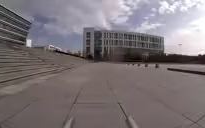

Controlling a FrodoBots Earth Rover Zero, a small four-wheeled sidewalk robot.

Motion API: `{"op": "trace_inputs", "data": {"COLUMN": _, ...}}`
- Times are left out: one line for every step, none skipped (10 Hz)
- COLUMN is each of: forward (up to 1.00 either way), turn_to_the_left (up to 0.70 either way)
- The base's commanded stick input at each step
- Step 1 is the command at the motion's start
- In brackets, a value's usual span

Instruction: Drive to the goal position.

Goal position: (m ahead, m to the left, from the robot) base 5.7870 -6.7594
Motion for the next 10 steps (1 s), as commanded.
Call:
{"op": "trace_inputs", "data": {"forward": 1.00, "turn_to_the_left": 0.00}}
{"op": "trace_inputs", "data": {"forward": 1.00, "turn_to_the_left": 0.00}}
{"op": "trace_inputs", "data": {"forward": 1.00, "turn_to_the_left": 0.00}}
{"op": "trace_inputs", "data": {"forward": 1.00, "turn_to_the_left": 0.00}}
{"op": "trace_inputs", "data": {"forward": 1.00, "turn_to_the_left": 0.00}}
{"op": "trace_inputs", "data": {"forward": 1.00, "turn_to_the_left": 0.00}}
{"op": "trace_inputs", "data": {"forward": 1.00, "turn_to_the_left": 0.00}}
{"op": "trace_inputs", "data": {"forward": 1.00, "turn_to_the_left": 0.00}}
{"op": "trace_inputs", "data": {"forward": 1.00, "turn_to_the_left": 0.00}}
{"op": "trace_inputs", "data": {"forward": 1.00, "turn_to_the_left": -0.11}}
